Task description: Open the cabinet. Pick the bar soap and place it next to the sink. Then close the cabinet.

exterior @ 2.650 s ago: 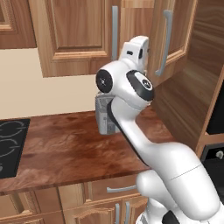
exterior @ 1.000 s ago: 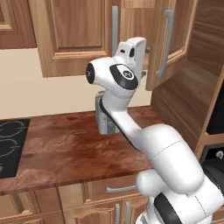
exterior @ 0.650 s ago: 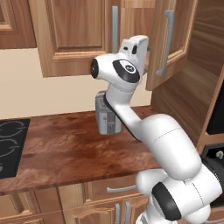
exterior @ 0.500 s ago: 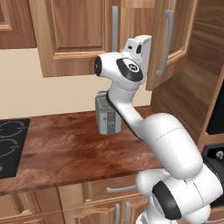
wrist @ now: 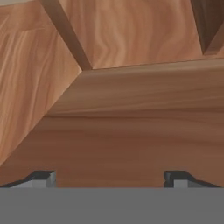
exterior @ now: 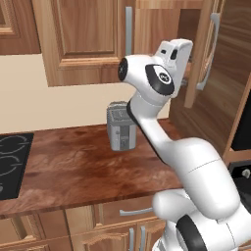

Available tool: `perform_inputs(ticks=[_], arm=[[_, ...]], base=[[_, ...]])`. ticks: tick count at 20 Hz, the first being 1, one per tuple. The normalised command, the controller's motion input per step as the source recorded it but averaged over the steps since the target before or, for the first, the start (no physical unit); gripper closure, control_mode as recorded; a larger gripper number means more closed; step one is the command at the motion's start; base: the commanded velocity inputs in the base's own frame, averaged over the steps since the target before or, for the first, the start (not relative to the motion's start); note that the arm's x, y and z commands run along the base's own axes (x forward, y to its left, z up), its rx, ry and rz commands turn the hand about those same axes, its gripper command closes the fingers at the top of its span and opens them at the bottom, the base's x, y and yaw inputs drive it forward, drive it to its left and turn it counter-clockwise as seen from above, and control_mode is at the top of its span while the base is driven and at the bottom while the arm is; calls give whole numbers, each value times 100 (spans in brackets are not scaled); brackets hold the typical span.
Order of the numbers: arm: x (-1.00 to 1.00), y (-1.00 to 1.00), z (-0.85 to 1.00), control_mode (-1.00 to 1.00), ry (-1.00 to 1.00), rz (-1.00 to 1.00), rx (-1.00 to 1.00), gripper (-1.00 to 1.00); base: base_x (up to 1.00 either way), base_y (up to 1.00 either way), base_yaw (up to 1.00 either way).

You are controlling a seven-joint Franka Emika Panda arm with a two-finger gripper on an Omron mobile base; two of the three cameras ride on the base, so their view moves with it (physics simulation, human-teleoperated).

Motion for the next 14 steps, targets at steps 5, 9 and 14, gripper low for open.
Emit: perform_inputs(ticks=[5,9,14], arm=[[-20,-21,7,-100,0,0,2,-100],[-1,-25,11,-100,0,0,1,-100],[-3,-49,12,-100,0,-1,5,-100]], base=[[0,0,0],[0,0,0],[0,0,0]])
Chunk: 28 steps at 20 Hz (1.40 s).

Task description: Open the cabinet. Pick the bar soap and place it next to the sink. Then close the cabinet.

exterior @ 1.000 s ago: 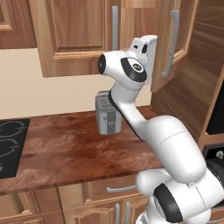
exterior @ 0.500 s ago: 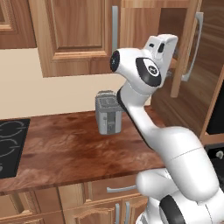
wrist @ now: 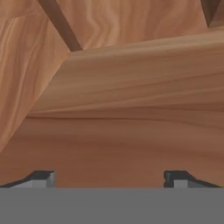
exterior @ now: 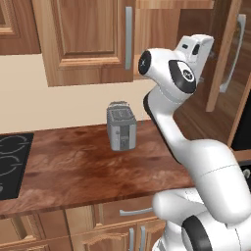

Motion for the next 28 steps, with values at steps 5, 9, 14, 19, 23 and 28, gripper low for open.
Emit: perform_inputs(ticks=[5,9,14,19,23,28], arm=[[-11,-48,12,-100,-1,-1,6,-100],[-11,-36,4,-100,0,0,4,-100],[-8,-43,0,-100,0,0,3,-100],[-1,-14,0,-100,0,0,0,-100],[-6,41,0,-100,-9,12,1,-100],[-11,79,0,-100,-15,21,5,-100]], base=[[0,0,0],[0,0,0],[0,0,0],[0,0,0],[0,0,0],[0,0,0]])
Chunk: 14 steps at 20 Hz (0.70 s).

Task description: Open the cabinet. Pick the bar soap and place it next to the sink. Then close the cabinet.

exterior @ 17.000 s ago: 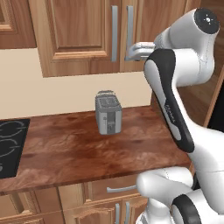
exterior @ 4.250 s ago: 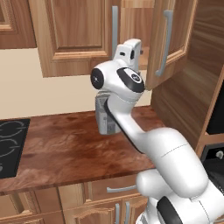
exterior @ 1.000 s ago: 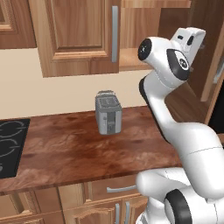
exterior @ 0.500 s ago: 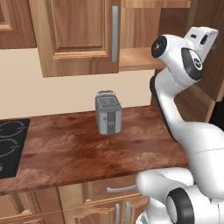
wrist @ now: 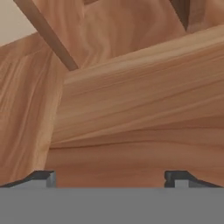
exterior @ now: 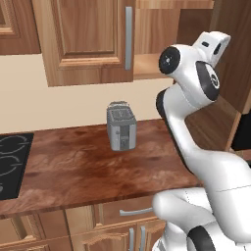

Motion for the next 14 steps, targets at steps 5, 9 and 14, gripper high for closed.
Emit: perform_inputs(ticks=[5,9,14], arm=[[-24,68,0,-100,-25,25,24,-100],[-15,53,0,-100,-32,28,41,-100],[-8,44,0,-100,-30,26,42,-100]], base=[[0,0,0],[0,0,0],[0,0,0]])
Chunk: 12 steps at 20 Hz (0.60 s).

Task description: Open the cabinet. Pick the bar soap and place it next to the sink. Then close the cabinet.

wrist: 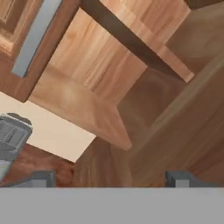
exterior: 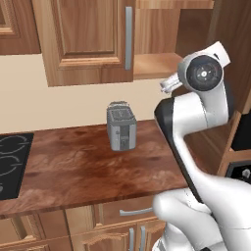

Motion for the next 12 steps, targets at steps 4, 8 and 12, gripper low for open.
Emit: perform_inputs(ticks=[4,8,12], arm=[[-27,37,0,-100,-18,29,33,-100],[-17,46,5,-100,-7,32,24,-100],[-15,30,37,-100,7,28,18,-100]], base=[[0,0,0],[0,0,0],[0,0,0]])
